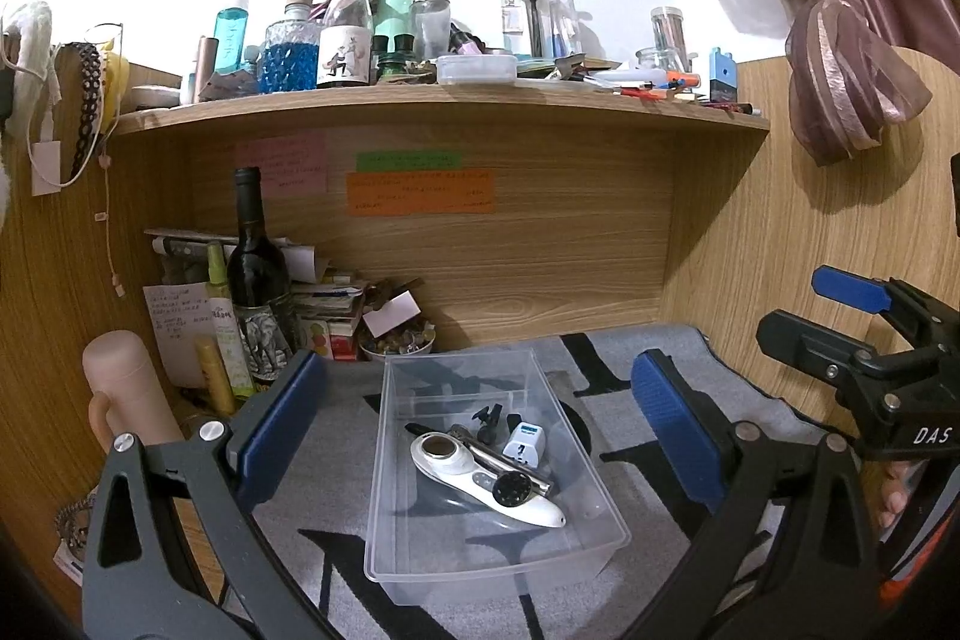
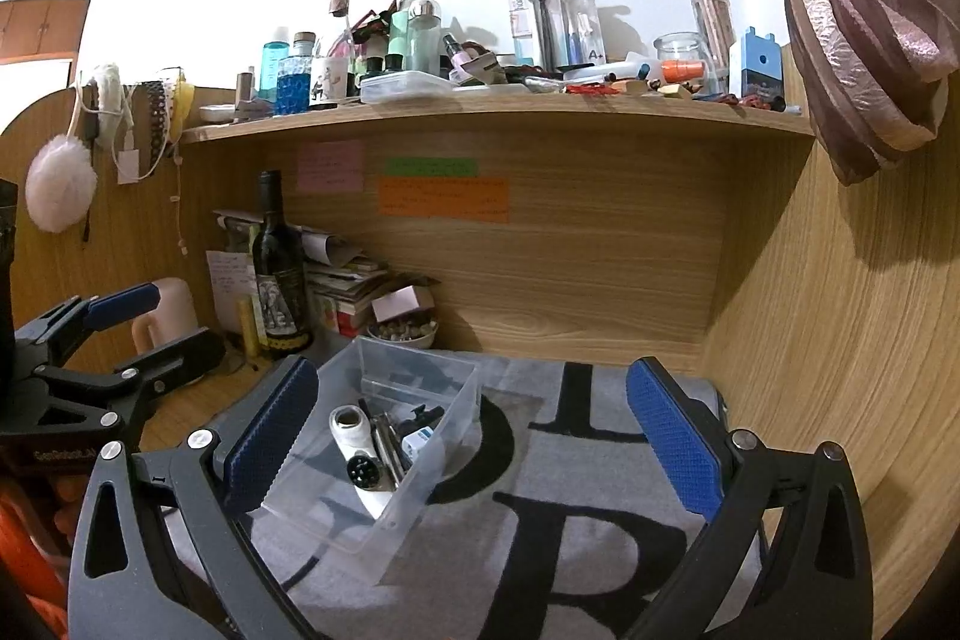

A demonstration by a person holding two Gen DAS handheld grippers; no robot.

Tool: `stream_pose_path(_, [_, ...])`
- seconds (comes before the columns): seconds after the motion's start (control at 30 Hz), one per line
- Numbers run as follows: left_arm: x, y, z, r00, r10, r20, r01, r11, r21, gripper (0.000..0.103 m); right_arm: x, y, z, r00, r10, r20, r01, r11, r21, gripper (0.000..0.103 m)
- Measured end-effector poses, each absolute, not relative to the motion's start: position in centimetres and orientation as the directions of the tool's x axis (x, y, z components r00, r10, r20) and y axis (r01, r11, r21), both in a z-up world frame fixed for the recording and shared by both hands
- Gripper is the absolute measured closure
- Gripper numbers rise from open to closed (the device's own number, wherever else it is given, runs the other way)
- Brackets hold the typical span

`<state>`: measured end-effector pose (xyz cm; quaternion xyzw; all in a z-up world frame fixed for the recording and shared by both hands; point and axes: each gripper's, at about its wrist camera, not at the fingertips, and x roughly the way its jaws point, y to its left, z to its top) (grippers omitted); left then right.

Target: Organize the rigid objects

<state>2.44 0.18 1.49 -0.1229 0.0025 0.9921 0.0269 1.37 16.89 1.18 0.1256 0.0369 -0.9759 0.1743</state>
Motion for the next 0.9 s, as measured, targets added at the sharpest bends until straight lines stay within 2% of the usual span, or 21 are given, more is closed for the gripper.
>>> stream_pose_path(0.9, [2.57,0.67,1.35,-0.968,0.065,-0.242,-0.065,-0.998,-0.007,0.0,1.8,17.17,1.47,-0.913,-0.333,-0.234,0.353,-0.935,-0.047,0.0])
